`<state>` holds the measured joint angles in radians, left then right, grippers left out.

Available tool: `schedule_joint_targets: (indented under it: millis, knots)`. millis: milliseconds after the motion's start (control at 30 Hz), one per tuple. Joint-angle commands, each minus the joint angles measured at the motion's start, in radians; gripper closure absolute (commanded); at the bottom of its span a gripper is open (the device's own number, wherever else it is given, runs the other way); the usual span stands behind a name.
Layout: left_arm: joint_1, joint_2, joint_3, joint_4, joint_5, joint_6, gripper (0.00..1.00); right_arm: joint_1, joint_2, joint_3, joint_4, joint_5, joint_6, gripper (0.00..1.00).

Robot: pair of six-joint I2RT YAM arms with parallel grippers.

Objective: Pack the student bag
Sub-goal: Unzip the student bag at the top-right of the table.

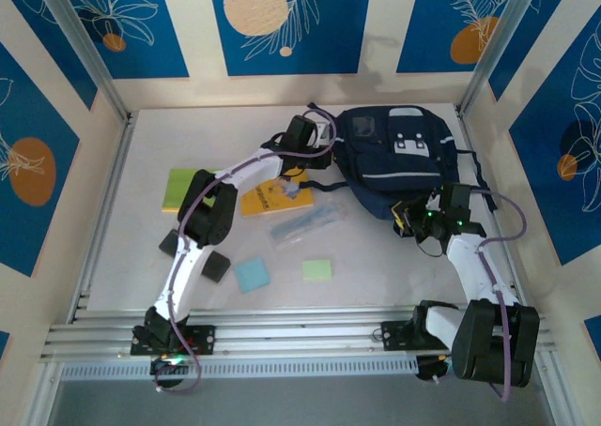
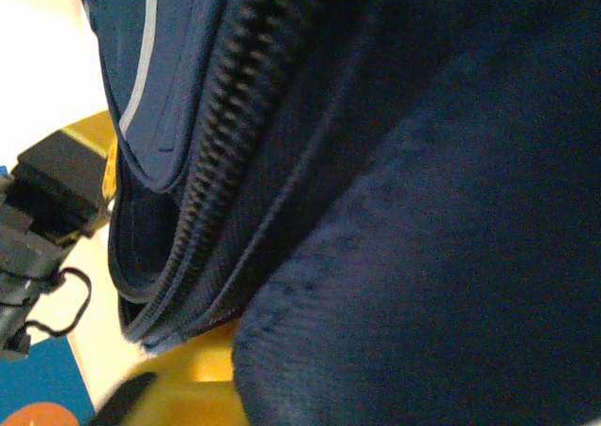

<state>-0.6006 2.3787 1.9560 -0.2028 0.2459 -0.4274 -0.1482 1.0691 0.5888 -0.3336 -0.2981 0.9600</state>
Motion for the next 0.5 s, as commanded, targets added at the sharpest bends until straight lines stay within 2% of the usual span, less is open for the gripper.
schedule_joint_targets:
  millis: [0, 33, 67, 233, 400, 467]
  knots:
    - [0.031, 0.003, 0.039, 0.002, -0.087, -0.017, 1.00, 0.029, -0.011, 0.034, -0.077, -0.059, -0.038, 0.57]
    - [0.033, -0.015, 0.019, 0.000, -0.092, -0.010, 1.00, 0.042, -0.010, 0.047, -0.089, -0.054, -0.046, 0.52]
    - [0.036, -0.035, -0.004, 0.004, -0.096, -0.009, 0.95, 0.054, -0.009, 0.061, -0.104, -0.045, -0.057, 0.49]
    - [0.069, -0.210, -0.200, 0.032, -0.104, -0.023, 0.52, 0.177, 0.029, 0.175, -0.196, 0.025, -0.132, 0.46]
    - [0.108, -0.415, -0.431, 0.064, -0.121, -0.007, 0.36, 0.308, 0.133, 0.269, -0.172, 0.063, -0.129, 0.45]
    - [0.133, -0.459, -0.477, 0.064, -0.105, 0.032, 0.32, 0.355, 0.182, 0.299, -0.140, 0.074, -0.105, 0.45]
